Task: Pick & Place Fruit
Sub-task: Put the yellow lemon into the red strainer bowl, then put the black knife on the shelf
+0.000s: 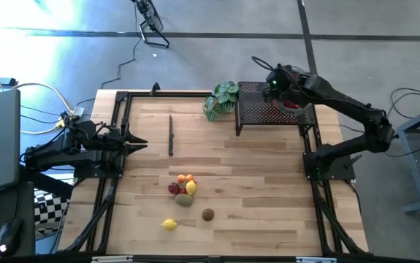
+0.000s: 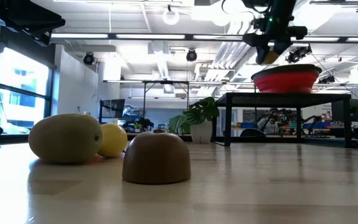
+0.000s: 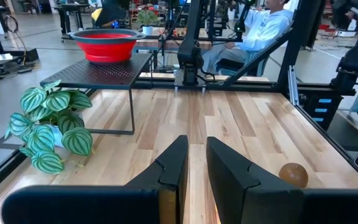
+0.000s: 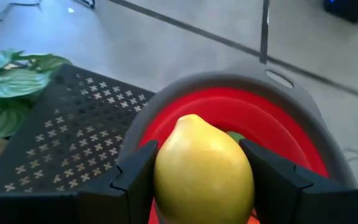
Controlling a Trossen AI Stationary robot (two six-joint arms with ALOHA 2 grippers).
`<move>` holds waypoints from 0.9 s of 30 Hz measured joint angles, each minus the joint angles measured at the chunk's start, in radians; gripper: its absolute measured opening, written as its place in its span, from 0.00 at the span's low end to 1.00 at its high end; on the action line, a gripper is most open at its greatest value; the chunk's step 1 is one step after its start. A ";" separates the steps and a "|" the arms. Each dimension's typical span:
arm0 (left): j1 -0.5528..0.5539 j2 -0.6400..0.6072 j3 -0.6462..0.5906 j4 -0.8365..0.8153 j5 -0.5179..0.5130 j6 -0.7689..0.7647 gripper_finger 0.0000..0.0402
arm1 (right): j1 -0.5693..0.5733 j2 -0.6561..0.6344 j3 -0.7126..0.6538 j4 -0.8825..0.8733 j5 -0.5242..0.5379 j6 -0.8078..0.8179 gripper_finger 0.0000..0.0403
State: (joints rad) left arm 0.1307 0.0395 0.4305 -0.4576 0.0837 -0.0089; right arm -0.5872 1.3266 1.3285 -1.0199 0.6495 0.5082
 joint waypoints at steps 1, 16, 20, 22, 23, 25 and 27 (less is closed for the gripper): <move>0.000 0.000 0.000 0.000 0.000 0.000 0.13 | -0.009 0.004 0.000 -0.003 -0.004 0.009 0.49; 0.000 0.000 0.000 0.000 0.002 -0.033 0.13 | -0.090 0.100 0.000 -0.069 -0.013 0.040 0.55; 0.000 0.000 0.000 0.003 0.002 -0.041 0.13 | -0.090 0.101 0.000 -0.069 -0.016 0.037 0.62; 0.000 0.000 0.000 0.007 0.002 -0.041 0.13 | -0.089 0.101 0.000 -0.070 -0.014 0.033 0.65; 0.000 0.000 0.000 0.008 0.002 -0.041 0.13 | -0.089 0.101 0.000 -0.067 -0.015 0.024 0.66; 0.000 0.000 0.000 0.014 0.002 -0.042 0.13 | -0.089 0.099 0.000 -0.057 -0.023 0.008 0.68; 0.000 0.000 0.000 0.014 0.002 -0.042 0.13 | -0.083 0.086 0.000 -0.036 -0.025 -0.015 0.68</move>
State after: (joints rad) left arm 0.1307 0.0395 0.4305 -0.4435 0.0853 -0.0505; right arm -0.6698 1.4124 1.3285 -1.0556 0.6249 0.4936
